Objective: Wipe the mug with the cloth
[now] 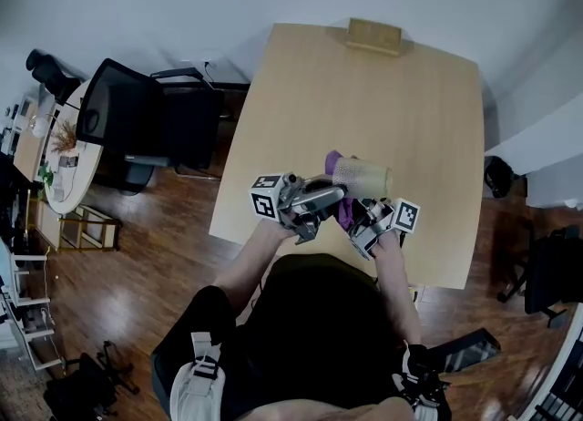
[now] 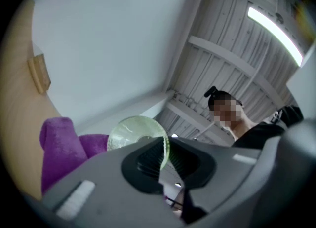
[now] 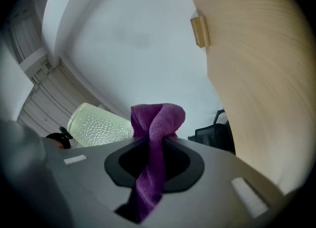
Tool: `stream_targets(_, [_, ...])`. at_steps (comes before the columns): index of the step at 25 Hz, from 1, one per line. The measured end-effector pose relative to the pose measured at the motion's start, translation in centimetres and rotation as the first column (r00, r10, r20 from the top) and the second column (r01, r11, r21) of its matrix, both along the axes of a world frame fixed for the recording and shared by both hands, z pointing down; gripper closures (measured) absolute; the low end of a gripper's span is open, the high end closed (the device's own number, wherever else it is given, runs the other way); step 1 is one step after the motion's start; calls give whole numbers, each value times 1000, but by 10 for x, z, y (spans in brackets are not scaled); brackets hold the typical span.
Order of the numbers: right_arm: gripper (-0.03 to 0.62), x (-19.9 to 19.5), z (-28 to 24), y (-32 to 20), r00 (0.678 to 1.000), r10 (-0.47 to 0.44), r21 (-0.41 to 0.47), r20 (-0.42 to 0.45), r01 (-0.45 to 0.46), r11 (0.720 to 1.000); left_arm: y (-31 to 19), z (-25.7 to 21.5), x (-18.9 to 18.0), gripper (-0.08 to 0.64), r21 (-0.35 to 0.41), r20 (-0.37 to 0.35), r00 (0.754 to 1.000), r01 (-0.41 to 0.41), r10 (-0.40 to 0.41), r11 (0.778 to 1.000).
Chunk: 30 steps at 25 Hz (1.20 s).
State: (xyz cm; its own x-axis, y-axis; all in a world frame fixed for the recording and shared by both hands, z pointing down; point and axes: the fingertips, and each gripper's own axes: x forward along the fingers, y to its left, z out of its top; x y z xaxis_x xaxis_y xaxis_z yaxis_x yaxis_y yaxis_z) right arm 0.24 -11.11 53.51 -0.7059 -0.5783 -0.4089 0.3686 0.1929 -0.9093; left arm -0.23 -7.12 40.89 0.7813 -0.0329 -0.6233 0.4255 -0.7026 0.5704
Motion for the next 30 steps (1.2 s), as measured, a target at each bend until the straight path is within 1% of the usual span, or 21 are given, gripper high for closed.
stream_targets(1, [531, 2, 3, 0, 1000, 2, -2, -11, -2, 1000, 2, 1, -1, 517, 2, 2, 1000, -8, 8, 1000])
stream_targets(2, [529, 10, 4, -3, 1000, 24, -1, -6, -24, 1000, 3, 2, -3, 518, -1, -2, 1000, -10, 10, 1000])
stream_targets(3, [529, 25, 3, -7, 998, 67, 6, 19, -67, 998, 2, 2, -7, 520, -6, -10, 1000, -8, 8, 1000])
stream_targets(4, [529, 46, 0, -12, 990, 126, 16, 65, -127, 992, 1, 3, -12, 520, -10, -15, 1000, -3, 2, 1000])
stream_targets(6, [531, 94, -7, -20, 952, 248, 45, 181, -260, 964, -1, 3, -20, 518, -10, -13, 1000, 9, -9, 1000])
stream_targets(7, [531, 114, -14, -23, 930, 288, 67, 229, -310, 948, -1, 3, -24, 518, -9, -12, 1000, 11, -11, 1000])
stream_targets(8, [531, 125, -25, -23, 916, 302, 96, 265, -336, 937, -2, 2, -27, 518, -8, -14, 1000, 9, -9, 1000])
stream_targets(9, [531, 129, -35, -21, 912, 292, 131, 287, -340, 931, -1, 1, -29, 518, -8, -19, 1000, 3, -3, 1000])
stream_targets(11, [531, 120, -50, -13, 925, 223, 202, 307, -292, 935, 2, 0, -27, 518, -6, -25, 999, -22, 22, 1000])
stream_targets(13, [529, 96, -62, -1, 941, 117, 265, 319, -207, 942, 9, 0, -20, 519, -2, -26, 998, -61, 61, 998])
stream_targets(14, [531, 85, -63, 4, 942, 76, 277, 327, -172, 946, 13, -2, -17, 520, 0, -32, 996, -85, 85, 996])
stream_targets(16, [531, 72, -61, 8, 938, 32, 264, 344, -129, 956, 20, -6, -12, 518, 7, -47, 991, -122, 123, 992])
stream_targets(18, [531, 63, -59, 9, 946, 18, 255, 324, -105, 961, 25, -8, -9, 518, 18, -43, 989, -140, 141, 990])
stream_targets(22, [531, 36, -47, 10, 974, -8, 244, 226, -48, 969, 32, -11, -5, 515, 31, -42, 985, -164, 165, 986])
stream_targets(25, [531, 8, -28, 14, 993, -48, 229, 103, 24, 973, 39, -12, 2, 506, 47, -32, 982, -186, 187, 981])
stream_targets(26, [531, 2, -21, 15, 996, -56, 223, 63, 41, 974, 40, -12, 4, 509, 50, -25, 981, -192, 193, 980])
stream_targets(27, [529, 0, -16, 14, 998, -54, 216, 41, 44, 975, 41, -11, 5, 518, 52, -21, 980, -197, 198, 979])
stream_targets(28, [529, 5, -14, 13, 998, -39, 210, 44, 29, 977, 42, -11, 5, 520, 52, -21, 979, -200, 201, 978])
stream_targets(29, [529, 16, -15, 9, 997, -9, 207, 74, -7, 978, 42, -11, 3, 518, 51, -23, 980, -199, 200, 979])
stream_targets(30, [529, 34, -19, 6, 992, 34, 213, 121, -59, 975, 42, -11, 1, 518, 51, -24, 981, -193, 195, 980])
